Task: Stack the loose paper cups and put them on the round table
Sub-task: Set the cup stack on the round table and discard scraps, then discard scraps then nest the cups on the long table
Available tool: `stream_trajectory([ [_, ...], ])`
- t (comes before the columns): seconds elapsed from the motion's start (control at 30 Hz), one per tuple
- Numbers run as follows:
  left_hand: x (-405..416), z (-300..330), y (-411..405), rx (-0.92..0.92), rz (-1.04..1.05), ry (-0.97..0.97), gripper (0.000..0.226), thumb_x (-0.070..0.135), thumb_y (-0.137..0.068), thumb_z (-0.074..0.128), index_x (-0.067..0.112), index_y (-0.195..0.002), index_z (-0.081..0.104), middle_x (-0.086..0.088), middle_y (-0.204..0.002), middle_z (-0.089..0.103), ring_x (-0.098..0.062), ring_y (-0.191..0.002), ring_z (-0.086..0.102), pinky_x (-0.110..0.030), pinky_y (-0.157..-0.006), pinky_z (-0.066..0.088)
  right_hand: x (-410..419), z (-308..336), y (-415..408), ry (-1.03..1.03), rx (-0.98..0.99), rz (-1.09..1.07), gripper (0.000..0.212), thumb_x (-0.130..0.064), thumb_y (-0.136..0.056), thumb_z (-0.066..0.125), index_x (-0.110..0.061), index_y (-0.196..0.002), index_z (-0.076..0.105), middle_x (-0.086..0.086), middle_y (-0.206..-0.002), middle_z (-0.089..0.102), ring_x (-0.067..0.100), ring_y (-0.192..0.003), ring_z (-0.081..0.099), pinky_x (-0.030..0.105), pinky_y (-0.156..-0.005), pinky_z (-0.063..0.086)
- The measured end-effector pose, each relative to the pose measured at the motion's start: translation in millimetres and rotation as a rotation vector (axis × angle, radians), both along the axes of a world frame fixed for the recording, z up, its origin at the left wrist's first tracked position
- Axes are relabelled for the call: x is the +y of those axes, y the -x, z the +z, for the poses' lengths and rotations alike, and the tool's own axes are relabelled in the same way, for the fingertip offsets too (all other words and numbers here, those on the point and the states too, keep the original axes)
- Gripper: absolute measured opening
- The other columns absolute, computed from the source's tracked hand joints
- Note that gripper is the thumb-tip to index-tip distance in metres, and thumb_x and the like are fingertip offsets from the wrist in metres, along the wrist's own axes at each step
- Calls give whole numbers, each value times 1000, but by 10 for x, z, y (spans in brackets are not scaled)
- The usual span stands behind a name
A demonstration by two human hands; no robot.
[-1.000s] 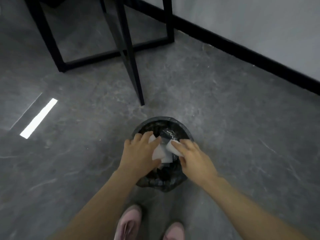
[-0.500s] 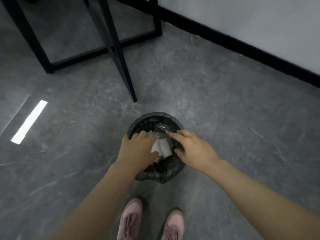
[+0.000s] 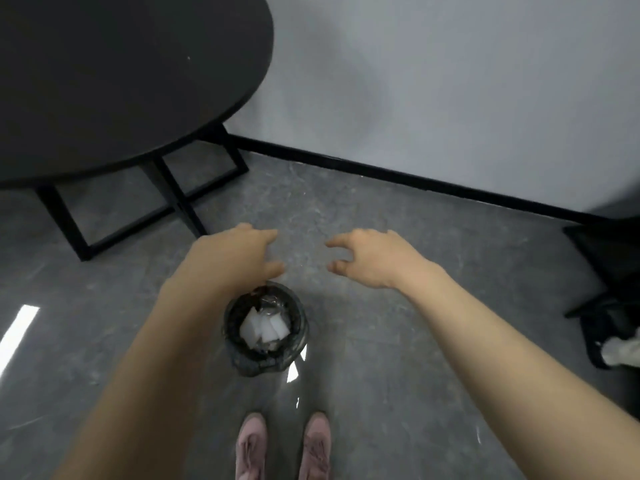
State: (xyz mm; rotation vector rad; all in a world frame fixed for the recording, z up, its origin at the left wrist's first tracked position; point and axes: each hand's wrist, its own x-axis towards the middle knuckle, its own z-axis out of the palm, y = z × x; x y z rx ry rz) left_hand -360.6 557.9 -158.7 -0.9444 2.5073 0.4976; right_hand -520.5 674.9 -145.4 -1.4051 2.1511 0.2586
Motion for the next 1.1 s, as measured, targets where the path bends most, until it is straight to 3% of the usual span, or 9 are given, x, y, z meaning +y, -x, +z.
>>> stream_trajectory([
  [0.23,520,1567,459,144,-233,32,68,59,-92,45,35,-151,22,-4,-150,33,-25,-135,38,-42,-102,40,889,1519,74,117,104,-295,51,-49,-95,45,-34,-144,37,0,-149,41,22,-135,40,40,-106,29],
  [0.47,1497,2486,1112,251,-598,25,68,57,-92,48,34,-151,23,-3,-150,35,-24,-136,38,-40,-106,37,2226,2460,-30,249,263,-688,51,-52,-95,44,-36,-143,38,-1,-148,42,20,-135,39,38,-105,29],
  [0.83,4047,3147,1504,296,-1242,-51,69,57,-92,49,34,-151,21,-4,-155,30,-21,-141,31,-39,-110,33,4734,3157,-905,247,419,-1355,48,-53,-92,49,-33,-135,49,-2,-138,54,21,-127,49,38,-100,41],
  [1.1,6036,3345,1290,346,-1577,-74,64,56,-91,51,33,-148,32,-1,-148,41,-20,-134,39,-32,-100,38,6442,3311,-1668,227,516,-1705,52,-57,-91,47,-39,-140,41,-6,-142,49,18,-130,45,37,-100,35],
])
